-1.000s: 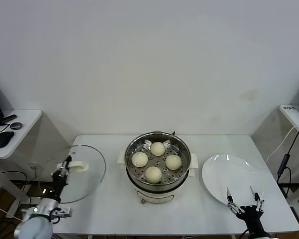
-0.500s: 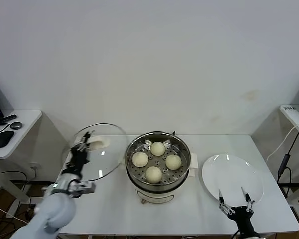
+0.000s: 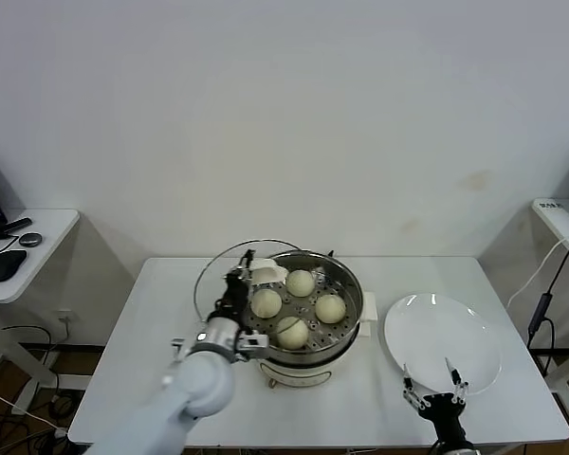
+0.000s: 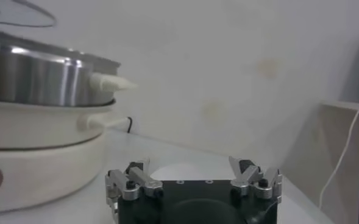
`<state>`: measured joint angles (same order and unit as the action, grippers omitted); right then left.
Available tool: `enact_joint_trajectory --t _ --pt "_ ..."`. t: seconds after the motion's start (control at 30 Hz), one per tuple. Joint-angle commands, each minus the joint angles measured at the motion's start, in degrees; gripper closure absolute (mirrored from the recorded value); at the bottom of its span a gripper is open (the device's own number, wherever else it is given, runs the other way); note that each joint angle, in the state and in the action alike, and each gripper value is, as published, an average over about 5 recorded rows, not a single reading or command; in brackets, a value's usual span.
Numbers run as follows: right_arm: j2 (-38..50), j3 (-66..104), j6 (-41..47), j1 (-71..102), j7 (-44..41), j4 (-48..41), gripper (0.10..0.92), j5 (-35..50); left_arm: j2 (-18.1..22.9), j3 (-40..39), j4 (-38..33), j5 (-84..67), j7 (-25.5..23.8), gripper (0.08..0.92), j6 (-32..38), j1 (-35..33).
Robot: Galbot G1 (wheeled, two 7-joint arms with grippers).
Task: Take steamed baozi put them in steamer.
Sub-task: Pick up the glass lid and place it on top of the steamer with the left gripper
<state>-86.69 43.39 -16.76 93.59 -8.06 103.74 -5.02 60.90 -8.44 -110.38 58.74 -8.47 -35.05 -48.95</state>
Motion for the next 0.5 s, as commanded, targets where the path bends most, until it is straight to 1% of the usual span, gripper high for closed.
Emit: enact_joint_trajectory --t 0.03,0.23,0.5 --pt "-0.40 -0.61 -0.52 -0.61 1.01 -1.25 0.203 -2.67 12.71 -7.38 4.46 15.81 -8.36 0.830 -4.63 5.11" --pt "-0.08 -0.68 -0.55 -0.62 0.91 -1.48 0.203 -2.47 14.97 -7.23 5.68 17.11 -8.49 0.830 -4.60 4.47" --pt "0.26 -0.54 -0.53 -0.51 0.90 -1.01 0.203 -1.65 14.98 -7.49 5.20 18.45 -8.46 0.830 -4.52 2.15"
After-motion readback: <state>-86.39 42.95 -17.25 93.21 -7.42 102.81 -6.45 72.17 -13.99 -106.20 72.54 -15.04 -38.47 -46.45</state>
